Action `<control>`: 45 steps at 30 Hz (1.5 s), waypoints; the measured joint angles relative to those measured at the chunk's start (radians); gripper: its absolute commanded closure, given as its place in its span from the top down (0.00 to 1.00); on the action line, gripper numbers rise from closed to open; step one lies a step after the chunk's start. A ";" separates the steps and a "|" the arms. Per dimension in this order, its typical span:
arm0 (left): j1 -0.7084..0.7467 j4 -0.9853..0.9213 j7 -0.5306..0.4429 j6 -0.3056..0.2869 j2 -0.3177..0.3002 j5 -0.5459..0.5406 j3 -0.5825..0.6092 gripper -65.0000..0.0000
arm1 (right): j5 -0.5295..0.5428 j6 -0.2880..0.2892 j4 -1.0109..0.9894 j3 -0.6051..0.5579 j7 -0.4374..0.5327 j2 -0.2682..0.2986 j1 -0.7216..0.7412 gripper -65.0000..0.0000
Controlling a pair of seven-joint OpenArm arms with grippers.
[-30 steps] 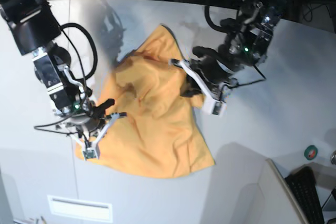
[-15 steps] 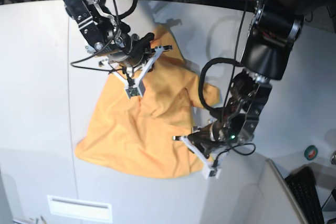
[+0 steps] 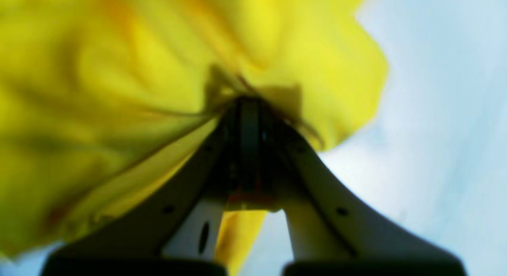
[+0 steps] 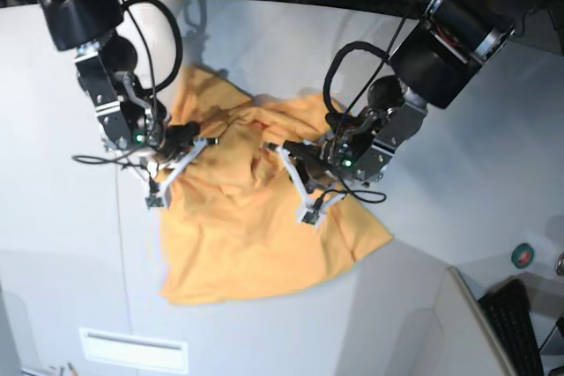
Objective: Layout the t-shirt on the table in an organized manner, then fold the t-shirt properly
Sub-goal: 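Lower the shirt and regrasp its edges with both grippers, then drag the shirt edge away from the robot with the right gripper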
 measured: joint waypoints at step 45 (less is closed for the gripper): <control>0.679 0.436 0.146 -0.446 -0.112 0.019 -1.304 0.00 | -0.001 -0.081 0.573 -0.121 -0.058 -0.024 -0.519 0.61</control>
